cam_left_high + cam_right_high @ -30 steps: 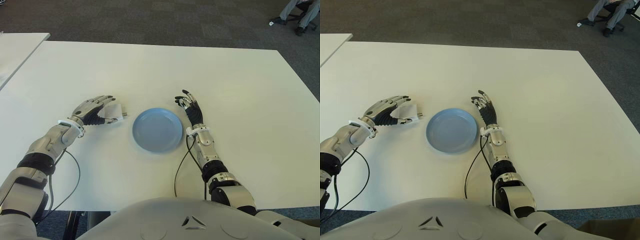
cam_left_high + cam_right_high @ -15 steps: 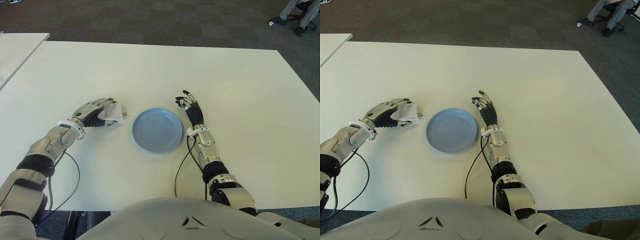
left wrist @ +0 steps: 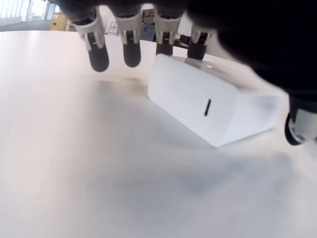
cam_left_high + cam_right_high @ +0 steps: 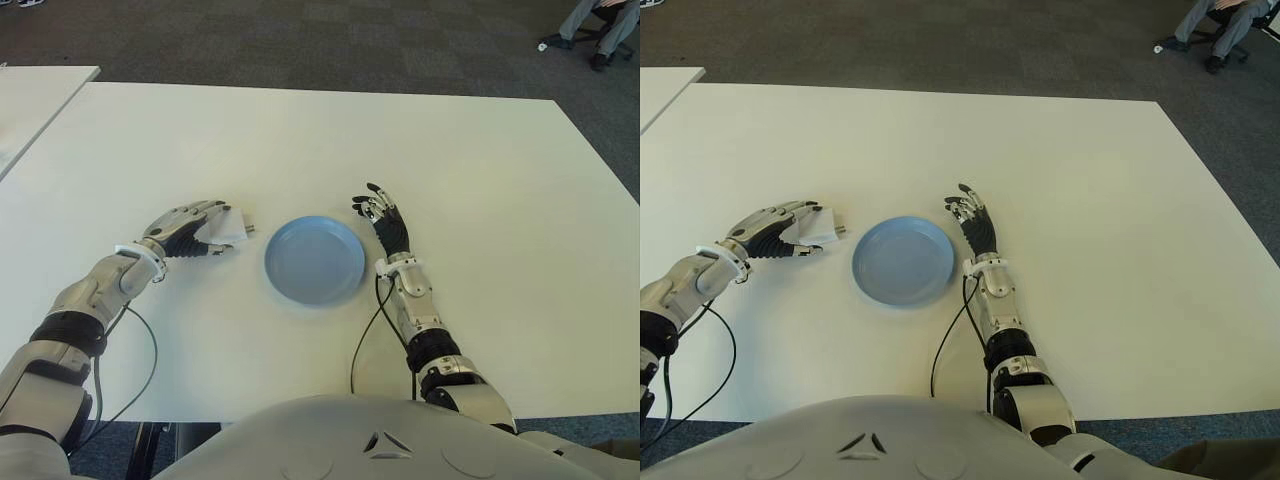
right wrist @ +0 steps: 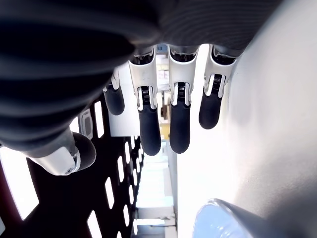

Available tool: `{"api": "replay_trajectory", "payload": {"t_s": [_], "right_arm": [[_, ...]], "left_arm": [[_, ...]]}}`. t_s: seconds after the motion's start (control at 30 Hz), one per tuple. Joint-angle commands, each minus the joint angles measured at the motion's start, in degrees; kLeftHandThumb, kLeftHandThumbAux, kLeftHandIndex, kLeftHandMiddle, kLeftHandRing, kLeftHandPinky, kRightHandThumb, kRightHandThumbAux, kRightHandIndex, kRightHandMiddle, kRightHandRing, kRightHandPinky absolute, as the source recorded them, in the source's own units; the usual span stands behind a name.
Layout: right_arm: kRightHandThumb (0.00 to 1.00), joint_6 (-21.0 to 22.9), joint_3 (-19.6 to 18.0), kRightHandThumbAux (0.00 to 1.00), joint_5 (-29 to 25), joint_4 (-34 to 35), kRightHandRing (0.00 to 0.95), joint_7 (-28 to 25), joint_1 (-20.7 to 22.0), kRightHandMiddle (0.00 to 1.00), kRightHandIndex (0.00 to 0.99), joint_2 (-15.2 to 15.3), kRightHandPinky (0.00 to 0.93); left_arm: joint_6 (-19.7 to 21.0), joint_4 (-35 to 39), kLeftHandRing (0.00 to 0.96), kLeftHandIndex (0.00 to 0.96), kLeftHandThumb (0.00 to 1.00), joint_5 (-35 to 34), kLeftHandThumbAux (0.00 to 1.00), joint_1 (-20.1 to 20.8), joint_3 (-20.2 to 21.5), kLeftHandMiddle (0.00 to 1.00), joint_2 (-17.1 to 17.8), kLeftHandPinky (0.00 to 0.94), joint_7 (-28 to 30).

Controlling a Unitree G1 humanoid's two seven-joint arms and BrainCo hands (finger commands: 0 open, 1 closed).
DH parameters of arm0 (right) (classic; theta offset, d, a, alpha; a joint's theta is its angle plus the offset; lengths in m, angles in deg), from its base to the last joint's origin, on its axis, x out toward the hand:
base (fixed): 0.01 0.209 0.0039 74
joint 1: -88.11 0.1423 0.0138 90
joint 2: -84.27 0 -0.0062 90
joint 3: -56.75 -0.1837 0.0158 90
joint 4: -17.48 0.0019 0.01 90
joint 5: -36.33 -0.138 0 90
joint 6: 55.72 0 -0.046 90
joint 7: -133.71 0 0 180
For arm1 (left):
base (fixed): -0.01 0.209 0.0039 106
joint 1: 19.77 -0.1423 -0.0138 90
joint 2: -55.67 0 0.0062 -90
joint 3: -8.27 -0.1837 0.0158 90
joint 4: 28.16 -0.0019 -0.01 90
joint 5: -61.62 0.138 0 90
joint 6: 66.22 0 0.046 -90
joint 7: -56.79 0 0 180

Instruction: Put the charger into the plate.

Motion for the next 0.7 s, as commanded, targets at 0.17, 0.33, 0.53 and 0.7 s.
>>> {"api": "replay_trajectory", "payload": {"t_s": [0.17,0.33,0.53,0.7], "right_arm": [[0.0,3.33,0.82,0.516,-0.39,3.11,0.319,0.1,-4.02,0.349,0.14,-1.13,0.256],[0.0,4.13,1.19,0.513,-0.56,4.89,0.315,-0.26,-5.04,0.347,0.142,-0.84,0.247],[0.0,4.71,1.43,0.51,-0.85,6.42,0.313,-1.03,-5.94,0.346,0.142,-0.41,0.25],[0.0,5.37,1.36,0.511,-1.2,7.24,0.313,-2.0,-6.32,0.346,0.141,-0.18,0.249]], "left_arm": [[-1.0,-2.21,0.101,0.0,0.2,1.27,0.369,-0.52,-2.29,0.074,-0.5,0.139,-0.03],[-0.62,-3.91,0.098,0.0,0.2,1.57,0.364,0.0,-3.46,0.071,-1.17,0.139,-0.41],[-0.76,-6.64,0.097,0.0,0.192,2.27,0.357,1.05,-4.81,0.071,-1.95,0.139,-1.81],[-1.22,-8.58,0.093,0.0,0.18,2.46,0.354,1.91,-5.89,0.069,-2.29,0.131,-2.49]]}}
